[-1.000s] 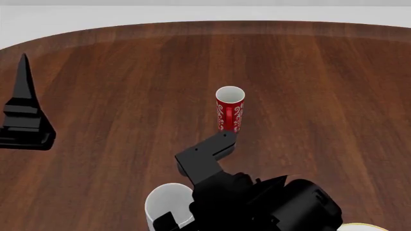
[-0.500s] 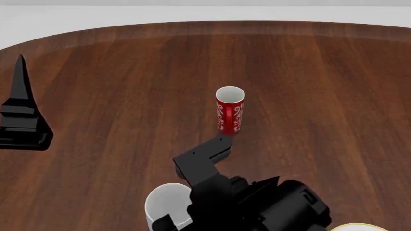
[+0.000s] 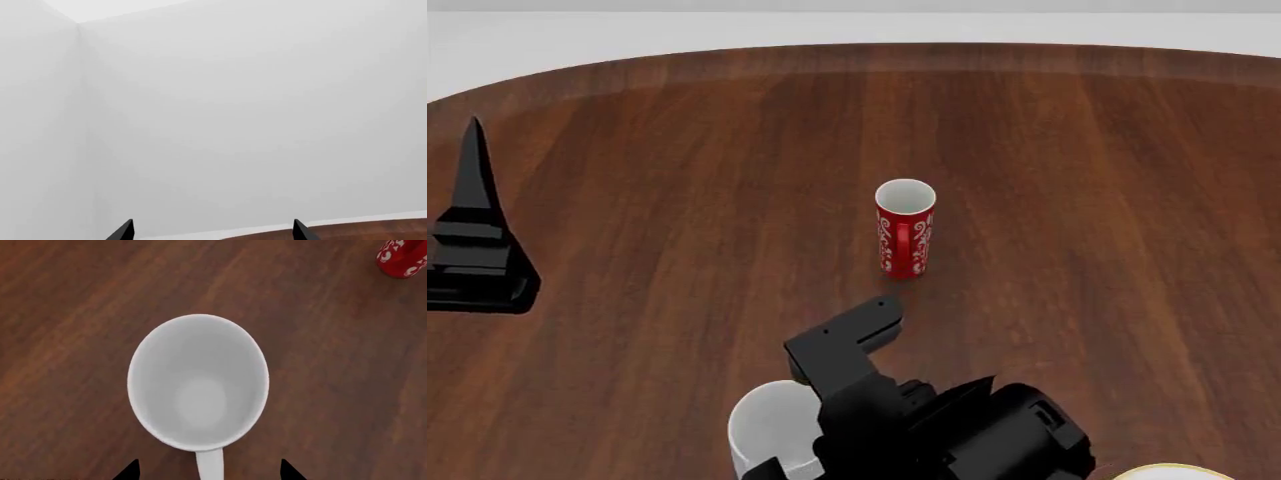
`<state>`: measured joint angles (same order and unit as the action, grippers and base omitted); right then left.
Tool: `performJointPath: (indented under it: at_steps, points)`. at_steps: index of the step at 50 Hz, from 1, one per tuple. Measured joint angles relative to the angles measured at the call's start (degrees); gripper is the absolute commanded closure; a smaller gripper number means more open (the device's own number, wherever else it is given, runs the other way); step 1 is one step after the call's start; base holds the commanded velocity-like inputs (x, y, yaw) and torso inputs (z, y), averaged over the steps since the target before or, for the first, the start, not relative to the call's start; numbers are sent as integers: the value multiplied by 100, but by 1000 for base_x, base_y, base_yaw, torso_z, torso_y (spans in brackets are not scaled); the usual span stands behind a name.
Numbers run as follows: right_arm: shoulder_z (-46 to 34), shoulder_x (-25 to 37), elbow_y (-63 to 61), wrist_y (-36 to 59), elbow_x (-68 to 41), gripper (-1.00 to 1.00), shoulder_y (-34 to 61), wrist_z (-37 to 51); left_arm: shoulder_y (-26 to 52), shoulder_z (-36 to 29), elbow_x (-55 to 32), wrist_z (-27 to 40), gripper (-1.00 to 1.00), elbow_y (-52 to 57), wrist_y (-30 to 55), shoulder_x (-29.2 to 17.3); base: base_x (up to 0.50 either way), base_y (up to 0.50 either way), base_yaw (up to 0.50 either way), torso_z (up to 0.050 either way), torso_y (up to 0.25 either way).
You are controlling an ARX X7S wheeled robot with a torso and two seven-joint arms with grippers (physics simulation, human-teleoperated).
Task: Put the white mug on the plate.
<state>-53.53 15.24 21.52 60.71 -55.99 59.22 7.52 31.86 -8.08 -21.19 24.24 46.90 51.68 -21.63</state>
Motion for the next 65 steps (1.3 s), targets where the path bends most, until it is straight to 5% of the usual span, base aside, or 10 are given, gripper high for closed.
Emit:
performJointPath:
  at_steps: [65]
  points:
    - [-378, -309, 883, -404, 278, -100, -79, -475, -79, -91, -46, 69, -100, -199, -242, -59, 0, 0, 0, 0, 0]
